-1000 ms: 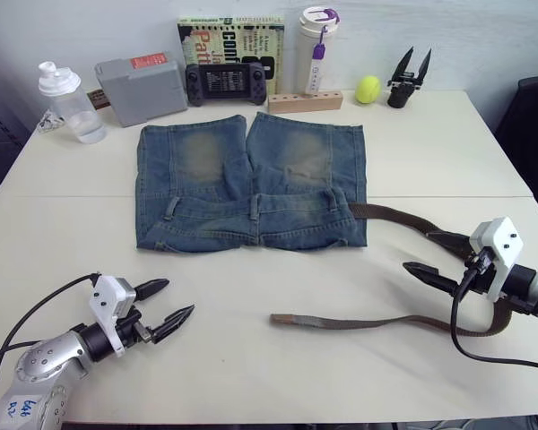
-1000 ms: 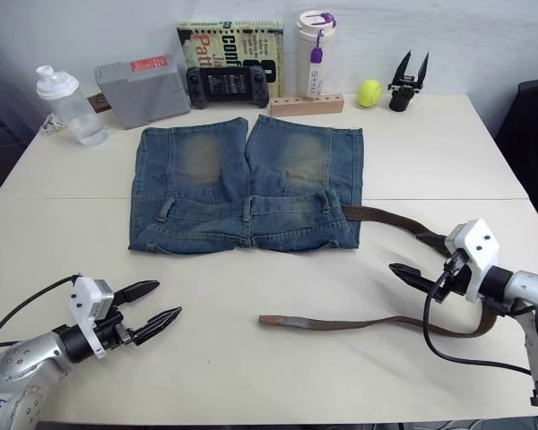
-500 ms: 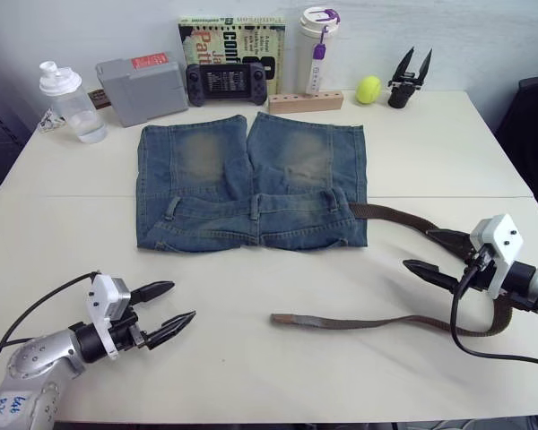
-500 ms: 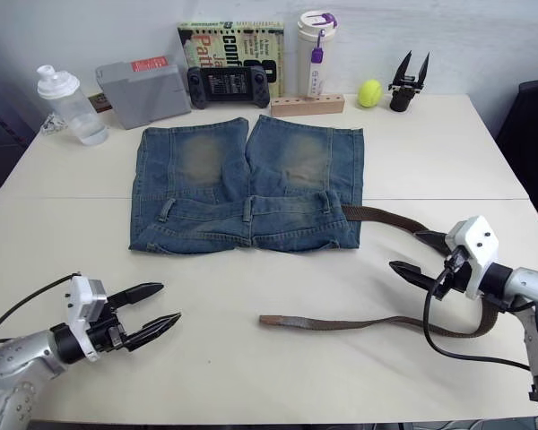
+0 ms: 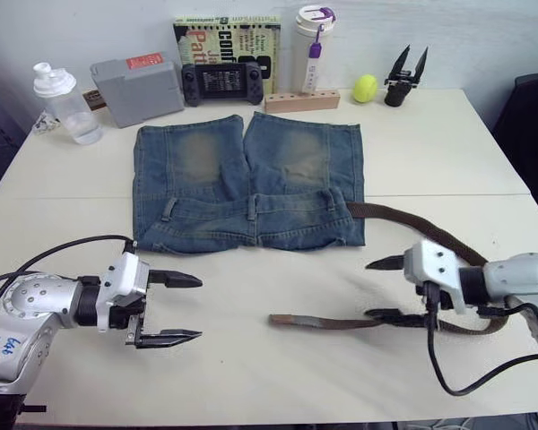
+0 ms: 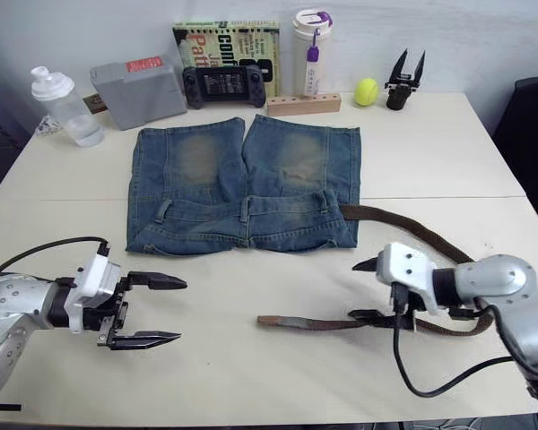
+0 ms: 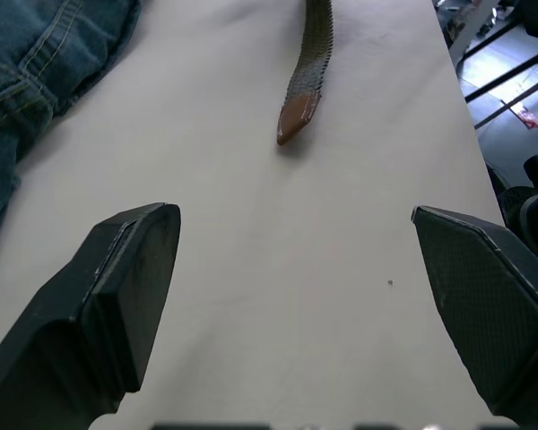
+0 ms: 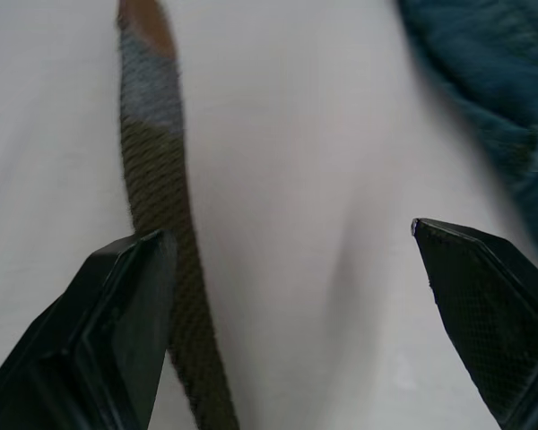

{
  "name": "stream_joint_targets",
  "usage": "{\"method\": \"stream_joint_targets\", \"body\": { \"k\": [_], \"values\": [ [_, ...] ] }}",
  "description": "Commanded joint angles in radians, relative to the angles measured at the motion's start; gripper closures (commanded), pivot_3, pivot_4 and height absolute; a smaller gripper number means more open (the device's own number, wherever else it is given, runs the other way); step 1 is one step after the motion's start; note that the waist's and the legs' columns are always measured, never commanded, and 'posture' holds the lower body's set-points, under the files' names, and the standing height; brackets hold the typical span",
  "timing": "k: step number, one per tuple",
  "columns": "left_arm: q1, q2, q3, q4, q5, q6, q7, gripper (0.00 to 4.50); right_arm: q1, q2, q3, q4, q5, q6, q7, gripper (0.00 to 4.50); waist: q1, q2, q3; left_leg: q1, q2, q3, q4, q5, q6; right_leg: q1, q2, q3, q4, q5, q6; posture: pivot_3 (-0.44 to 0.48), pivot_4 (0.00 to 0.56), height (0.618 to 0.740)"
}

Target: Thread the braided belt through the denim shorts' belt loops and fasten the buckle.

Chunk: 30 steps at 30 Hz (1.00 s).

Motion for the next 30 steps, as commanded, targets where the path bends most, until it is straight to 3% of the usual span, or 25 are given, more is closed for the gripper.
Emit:
{"method": "stream_joint_targets", "body": {
  "k": [1, 7, 8, 10, 15, 17, 18, 21, 25, 30],
  "values": [
    [-0.008, 0.004, -0.012, -0.027, 0.003, -0.012, -0.02, 0.0, -0.026, 0.022, 0.106, -0.11, -0.04, 0.021, -0.012, 0.03, -0.002, 0.0, 0.0, 0.0, 0.0, 0.0, 0.0, 0.0, 0.0, 0.0, 0.0, 0.0, 0.0, 0.0, 0.0, 0.0, 0.15, 0.696],
    [-0.015, -0.017, -0.007, -0.028, 0.009, -0.027, 0.003, 0.0, -0.061, 0.107, 0.245, -0.106, -0.153, 0.028, -0.1, 0.03, -0.015, 0.0, 0.0, 0.0, 0.0, 0.0, 0.0, 0.0, 0.0, 0.0, 0.0, 0.0, 0.0, 0.0, 0.0, 0.0, 0.15, 0.696],
    [-0.016, -0.024, -0.004, -0.028, 0.006, -0.028, 0.01, 0.0, -0.066, 0.118, 0.263, -0.087, -0.195, 0.013, -0.126, 0.26, -0.016, 0.0, 0.0, 0.0, 0.0, 0.0, 0.001, 0.0, 0.0, 0.001, 0.0, 0.0, 0.0, 0.0, 0.0, 0.0, 0.15, 0.696],
    [-0.016, -0.036, 0.004, -0.029, -0.003, -0.024, 0.023, 0.0, -0.07, 0.127, 0.278, -0.07, -0.236, 0.005, -0.149, 0.82, -0.016, 0.0, 0.0, 0.0, 0.0, 0.0, 0.002, 0.0, 0.0, 0.001, 0.0, 0.0, 0.001, 0.0, 0.0, 0.0, 0.15, 0.696],
    [-0.009, -0.082, 0.034, -0.024, -0.056, 0.021, 0.074, 0.0, -0.073, 0.143, 0.277, -0.063, -0.253, 0.006, -0.163, 3.21, -0.018, -0.001, 0.0, 0.0, 0.0, 0.0, 0.002, 0.001, -0.001, 0.001, 0.0, 0.0, 0.002, 0.0, 0.0, 0.0, 0.15, 0.696],
    [0.0, -0.109, 0.048, -0.014, -0.091, 0.054, 0.095, 0.0, -0.082, 0.171, 0.234, -0.071, -0.184, 0.05, -0.16, 4.22, -0.018, -0.001, 0.0, 0.0, 0.0, -0.001, 0.002, 0.002, -0.001, 0.001, 0.0, 0.0, 0.003, 0.0, 0.0, 0.0, 0.15, 0.696],
    [0.006, -0.12, 0.053, -0.01, -0.106, 0.068, 0.1, 0.0, -0.091, 0.183, 0.203, -0.076, -0.14, 0.074, -0.154, 4.49, -0.019, -0.001, 0.0, 0.0, 0.0, -0.001, 0.002, 0.002, -0.001, 0.001, 0.0, 0.0, 0.004, 0.0, 0.0, 0.0, 0.15, 0.696],
    [0.008, -0.162, 0.069, 0.003, -0.161, 0.125, 0.145, 0.0, -0.125, 0.208, 0.096, -0.095, 0.023, 0.161, -0.122, 4.49, -0.019, -0.001, 0.0, 0.001, 0.0, -0.001, 0.003, 0.003, 0.0, 0.001, 0.0, 0.0, 0.006, 0.0, 0.0, 0.0, 0.15, 0.696],
    [-0.038, -0.263, 0.066, -0.007, -0.294, 0.262, 0.266, 0.0, -0.239, 0.263, -0.119, -0.093, 0.402, 0.397, -0.151, 4.49, -0.017, -0.001, 0.0, 0.001, 0.0, -0.002, 0.004, 0.003, 0.001, 0.001, 0.0, 0.0, 0.007, 0.0, 0.0, 0.0, 0.15, 0.696],
    [-0.183, -0.435, -0.013, -0.021, -0.429, 0.394, 0.411, 0.0, -0.295, 0.313, -0.154, -0.106, 0.588, 0.532, -0.244, 4.49, -0.004, -0.003, -0.002, 0.0, 0.0, -0.004, 0.005, 0.003, 0.001, 0.002, 0.0, -0.001, 0.006, 0.0, 0.0, 0.0, 0.15, 0.696]
  ]
}}
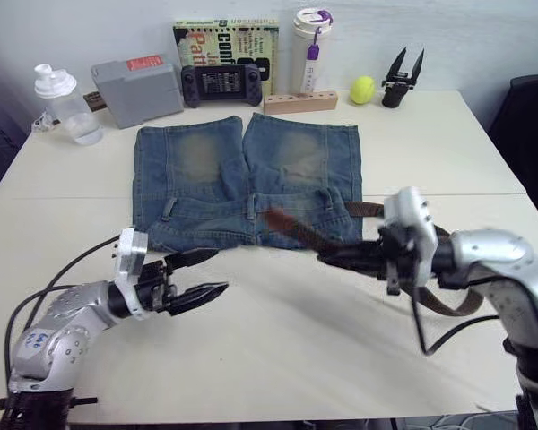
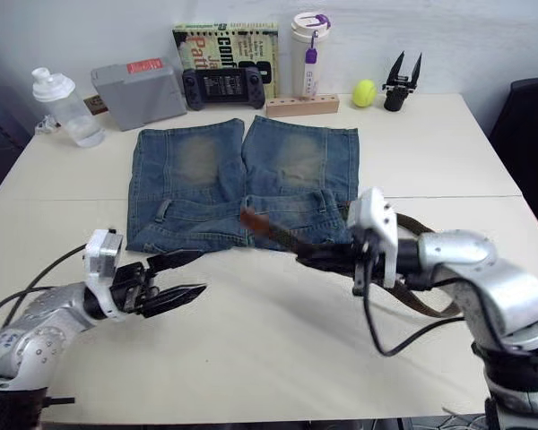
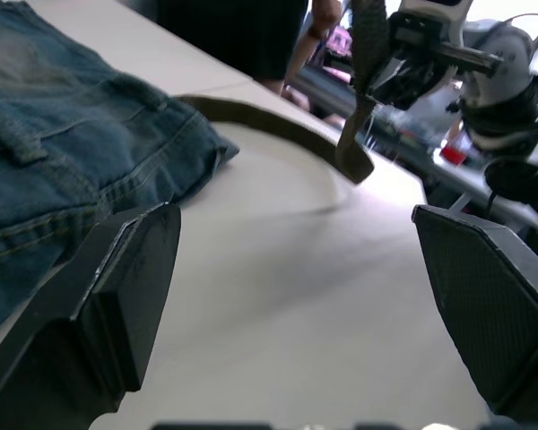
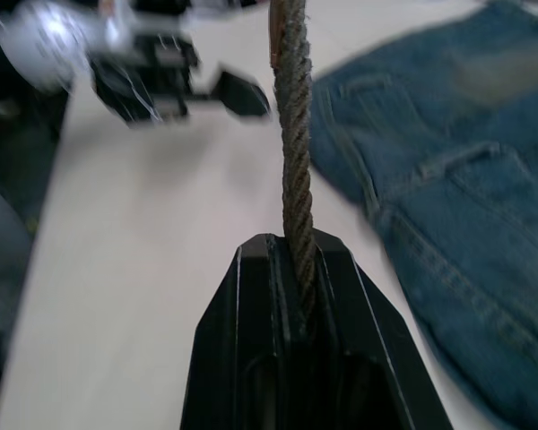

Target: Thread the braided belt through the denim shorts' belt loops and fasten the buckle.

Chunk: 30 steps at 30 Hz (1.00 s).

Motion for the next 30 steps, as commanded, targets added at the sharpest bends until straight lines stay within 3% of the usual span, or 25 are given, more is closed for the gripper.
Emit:
{"method": "stream_joint_targets", "body": {
  "k": [1, 5, 9, 12, 19, 20, 23, 24, 26, 30],
  "values": [
    [-0.087, -0.104, -0.034, -0.037, -0.134, 0.08, 0.108, 0.0, -0.007, 0.024, -0.012, -0.038, 0.103, 0.061, -0.062, 4.49, 0.003, 0.0, 0.0, 0.0, 0.0, 0.0, 0.0, 0.0, 0.0, 0.0, 0.0, 0.0, 0.0, 0.0, 0.0, 0.0, 0.15, 0.696],
    [-0.132, -0.198, -0.052, -0.047, -0.223, 0.136, 0.186, 0.0, -0.002, 0.028, -0.008, -0.04, 0.124, 0.081, -0.114, 4.49, 0.001, 0.0, 0.0, 0.0, -0.001, 0.001, 0.001, 0.004, 0.007, 0.0, 0.0, 0.0, 0.002, 0.0, 0.0, 0.0, 0.15, 0.696],
    [-0.153, -0.215, -0.065, -0.046, -0.26, 0.177, 0.193, 0.0, 0.021, 0.031, 0.005, -0.039, 0.123, 0.083, -0.147, 4.49, -0.003, 0.0, 0.0, 0.0, -0.001, 0.002, 0.0, 0.005, 0.007, -0.001, 0.001, 0.0, 0.003, 0.0, 0.0, 0.0, 0.15, 0.696],
    [-0.174, -0.245, -0.048, -0.015, -0.284, 0.172, 0.227, 0.84, 0.037, 0.021, 0.011, -0.047, 0.117, 0.076, -0.156, 4.5, -0.002, 0.0, 0.0, 0.0, -0.001, 0.002, 0.001, 0.005, 0.007, 0.0, 0.001, 0.0, 0.003, 0.0, 0.0, 0.0, 0.15, 0.696],
    [-0.206, -0.267, -0.107, 0.004, -0.269, 0.194, 0.204, 4.16, 0.075, 0.039, -0.008, -0.079, 0.152, 0.08, -0.23, 4.5, 0.011, -0.001, 0.0, 0.0, -0.001, 0.002, 0.001, 0.005, 0.007, 0.0, 0.001, 0.0, 0.002, 0.0, 0.0, 0.0, 0.15, 0.696],
    [-0.21, -0.275, -0.105, 0.008, -0.278, 0.197, 0.21, 4.45, 0.082, 0.045, -0.017, -0.082, 0.153, 0.079, -0.258, 4.5, 0.012, -0.001, 0.0, 0.0, -0.001, 0.001, 0.001, 0.005, 0.007, 0.0, 0.001, 0.0, 0.002, 0.0, 0.0, 0.0, 0.15, 0.696],
    [-0.222, -0.288, -0.091, 0.024, -0.286, 0.2, 0.233, 4.45, 0.111, 0.065, -0.067, -0.068, 0.188, 0.085, -0.332, 4.5, 0.012, -0.001, 0.0, 0.0, -0.001, 0.001, 0.001, 0.005, 0.007, 0.0, 0.001, 0.0, 0.002, 0.0, 0.0, 0.0, 0.15, 0.696],
    [-0.225, -0.293, -0.084, 0.029, -0.291, 0.201, 0.245, 4.5, 0.124, 0.073, -0.099, -0.052, 0.212, 0.086, -0.351, 3.81, 0.012, -0.001, 0.0, 0.0, -0.001, 0.001, 0.001, 0.005, 0.007, 0.0, 0.001, 0.0, 0.002, 0.0, 0.0, 0.0, 0.15, 0.696],
    [-0.23, -0.307, -0.071, 0.037, -0.304, 0.205, 0.28, 4.5, 0.157, 0.085, -0.199, -0.018, 0.266, 0.07, -0.395, 3.16, 0.015, -0.001, 0.0, -0.001, -0.001, 0.001, 0.0, 0.005, 0.007, 0.0, 0.001, 0.0, 0.002, 0.0, 0.0, 0.0, 0.15, 0.696],
    [-0.246, -0.345, -0.067, 0.042, -0.318, 0.208, 0.347, 4.5, 0.223, 0.081, -0.408, 0.031, 0.504, 0.064, -0.499, 1.39, 0.016, -0.001, 0.0, -0.001, -0.001, 0.001, 0.001, 0.005, 0.008, 0.0, 0.001, 0.0, 0.001, 0.0, 0.001, 0.0, 0.15, 0.696]
  ]
}}
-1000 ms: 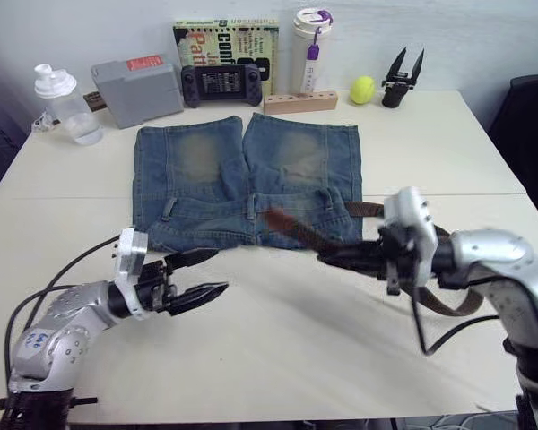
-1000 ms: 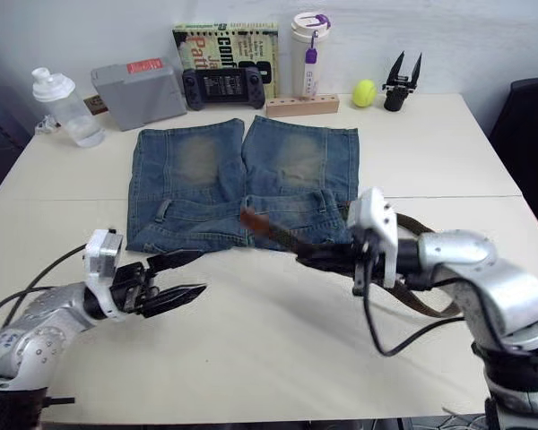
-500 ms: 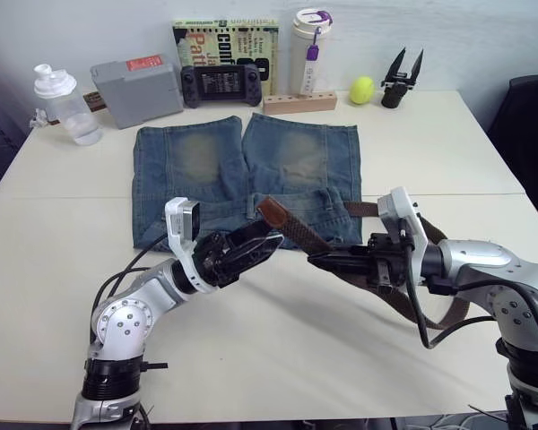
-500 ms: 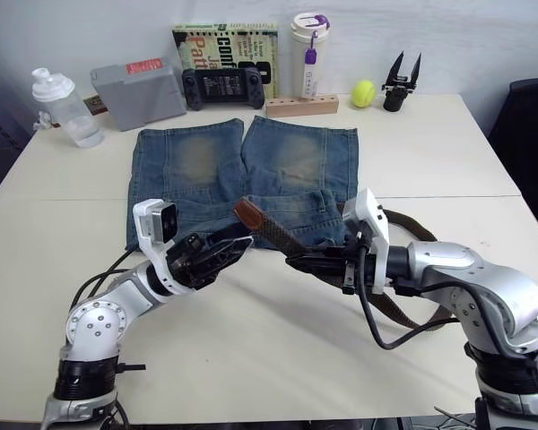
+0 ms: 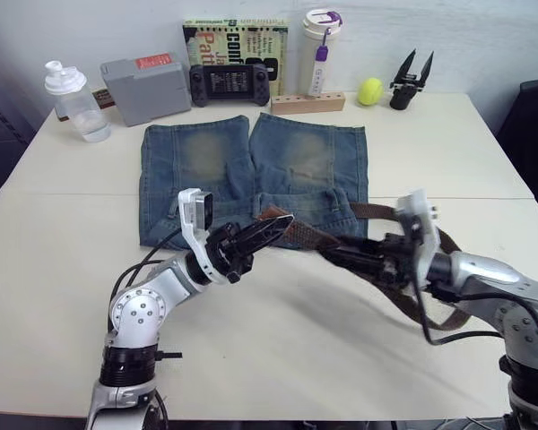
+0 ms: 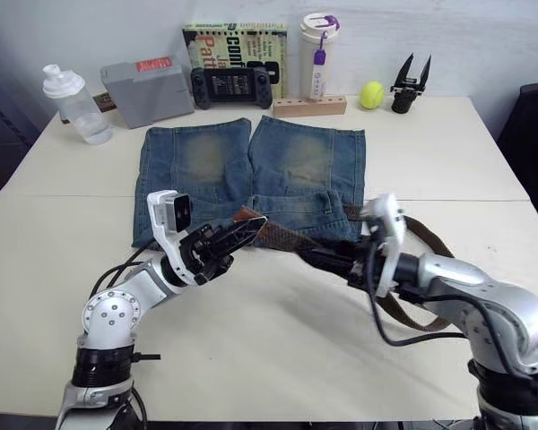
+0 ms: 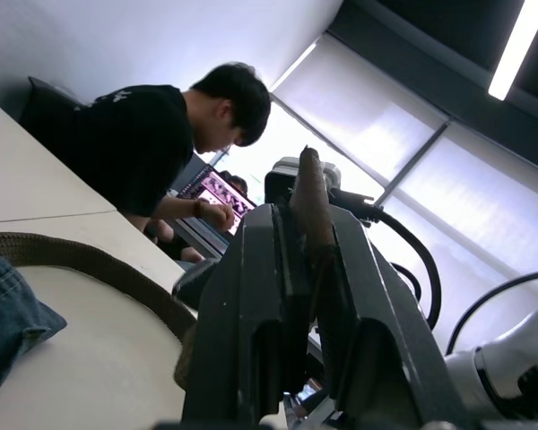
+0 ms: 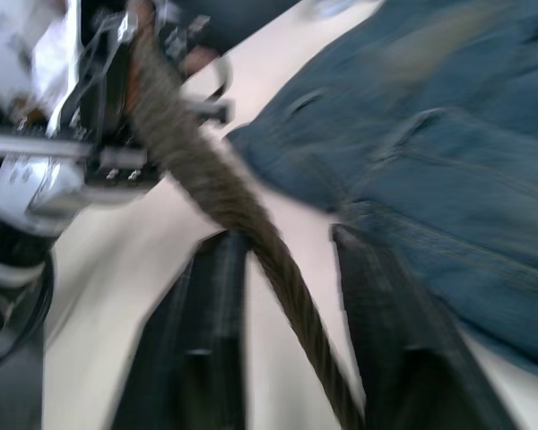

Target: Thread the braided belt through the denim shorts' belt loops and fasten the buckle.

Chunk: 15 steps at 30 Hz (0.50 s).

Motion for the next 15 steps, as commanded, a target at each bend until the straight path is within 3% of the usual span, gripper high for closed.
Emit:
{"method": "stream_joint_targets", "body": {
  "k": [1, 3, 6, 10, 15],
  "values": [
    [-0.027, -0.04, 0.009, -0.004, -0.044, 0.006, 0.062, 4.5, 0.056, -0.014, -0.214, 0.017, 0.284, -0.016, -0.107, 0.99, 0.001, 0.0, 0.0, 0.0, 0.0, 0.0, 0.0, 0.0, 0.001, 0.0, 0.0, 0.0, 0.0, 0.0, 0.0, 0.0, 0.15, 0.696],
    [-0.038, -0.064, 0.01, 0.0, -0.066, 0.016, 0.101, 4.5, 0.138, -0.032, -0.259, -0.007, 0.503, -0.021, -0.167, 0.06, -0.002, 0.0, 0.0, 0.0, 0.0, 0.0, 0.0, 0.0, 0.001, 0.0, 0.0, 0.0, 0.0, 0.0, 0.0, 0.0, 0.15, 0.696],
    [-0.062, -0.103, 0.017, 0.013, -0.116, 0.032, 0.164, 4.5, 0.301, -0.052, -0.232, -0.125, 0.737, -0.044, -0.212, 0.02, -0.001, 0.0, 0.0, 0.0, 0.0, -0.002, -0.002, 0.0, 0.002, 0.001, 0.001, 0.0, -0.002, 0.0, 0.0, 0.0, 0.15, 0.696],
    [-0.101, -0.148, 0.026, 0.015, -0.214, 0.055, 0.26, 4.5, 0.439, 0.047, -0.008, -0.269, 0.659, -0.096, -0.312, 0.02, -0.006, -0.003, -0.001, 0.0, 0.0, -0.001, -0.002, -0.001, 0.003, 0.001, 0.001, 0.001, -0.002, 0.0, 0.0, 0.0, 0.15, 0.696],
    [-0.105, -0.134, 0.015, -0.011, -0.306, 0.096, 0.335, 4.5, 0.41, 0.24, 0.174, -0.233, 0.451, -0.224, -0.373, 0.02, -0.005, -0.003, -0.001, 0.001, 0.001, 0.0, -0.002, -0.001, -0.001, 0.0, 0.001, 0.002, -0.001, 0.0, 0.001, 0.0, 0.15, 0.696]
  ]
}}
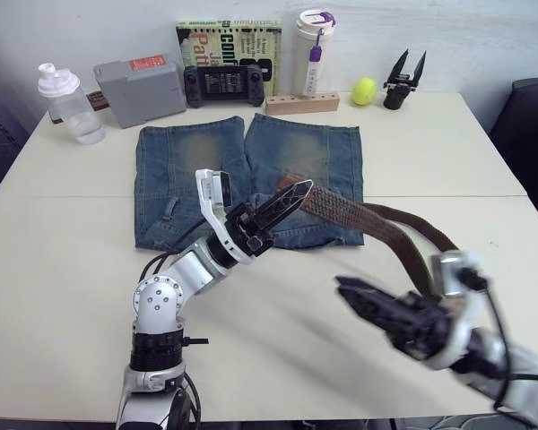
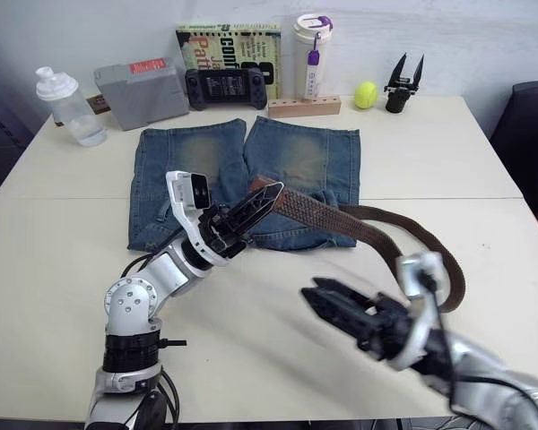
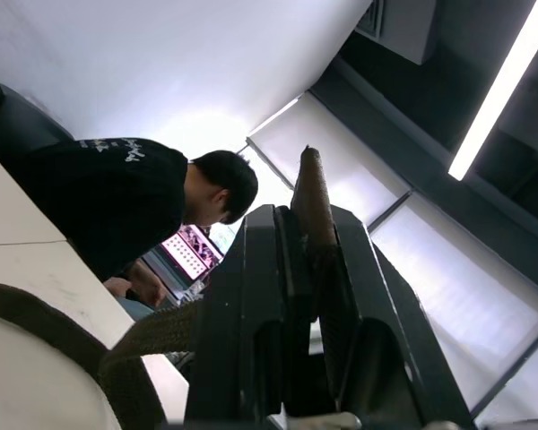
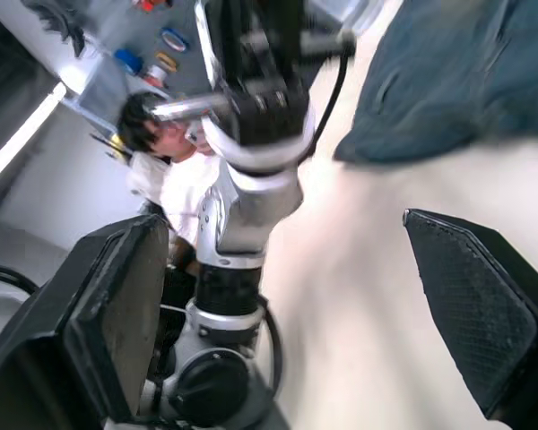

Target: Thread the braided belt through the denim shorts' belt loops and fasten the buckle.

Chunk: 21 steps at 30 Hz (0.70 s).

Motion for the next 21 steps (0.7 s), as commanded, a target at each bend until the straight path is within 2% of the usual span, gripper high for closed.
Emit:
{"method": "stream_joint_targets", "body": {
  "k": [1, 4, 7, 16, 19, 21],
  "values": [
    [0.002, 0.022, -0.003, -0.053, -0.082, 0.029, 0.04, 4.5, -0.051, 0.106, 0.077, 0.031, -0.121, -0.109, -0.027, 0.02, 0.001, 0.0, 0.0, 0.0, 0.0, 0.0, 0.0, -0.001, -0.002, 0.0, 0.0, 0.0, 0.0, 0.0, 0.0, 0.0, 0.15, 0.696],
    [0.026, 0.04, -0.014, -0.083, -0.102, 0.037, 0.062, 4.5, -0.099, 0.219, 0.13, 0.085, -0.191, -0.181, -0.018, 0.02, 0.001, 0.0, 0.0, 0.0, 0.0, 0.0, 0.0, -0.001, -0.004, -0.001, 0.0, 0.0, 0.0, 0.0, 0.0, 0.0, 0.15, 0.696],
    [0.038, 0.045, -0.02, -0.101, -0.116, 0.027, 0.085, 4.5, -0.12, 0.276, 0.131, 0.11, -0.207, -0.228, 0.002, 0.02, 0.005, 0.0, 0.0, -0.001, 0.0, 0.001, -0.001, 0.001, -0.001, -0.001, 0.001, 0.001, 0.0, 0.0, 0.0, 0.0, 0.15, 0.696],
    [0.051, 0.041, -0.036, -0.123, -0.082, -0.016, 0.109, 4.5, -0.118, 0.279, 0.137, 0.11, -0.222, -0.258, 0.054, 0.02, 0.001, 0.0, 0.0, 0.0, -0.001, 0.001, -0.002, -0.001, -0.005, -0.002, 0.001, 0.001, -0.001, 0.0, 0.0, 0.0, 0.15, 0.696],
    [0.054, 0.043, -0.042, -0.123, -0.079, -0.021, 0.109, 4.5, -0.129, 0.302, 0.128, 0.108, -0.213, -0.289, 0.058, 0.71, 0.002, 0.001, 0.0, 0.0, -0.001, 0.001, -0.002, -0.001, -0.005, -0.002, 0.0, 0.001, -0.001, 0.0, 0.0, 0.0, 0.15, 0.696],
    [0.058, 0.044, -0.045, -0.127, -0.082, -0.024, 0.11, 4.5, -0.134, 0.316, 0.121, 0.104, -0.206, -0.308, 0.055, 1.66, 0.001, 0.0, 0.0, 0.0, -0.001, 0.001, -0.002, -0.001, -0.005, -0.002, 0.0, 0.001, -0.001, 0.0, 0.0, 0.0, 0.15, 0.696]
  ]
}}
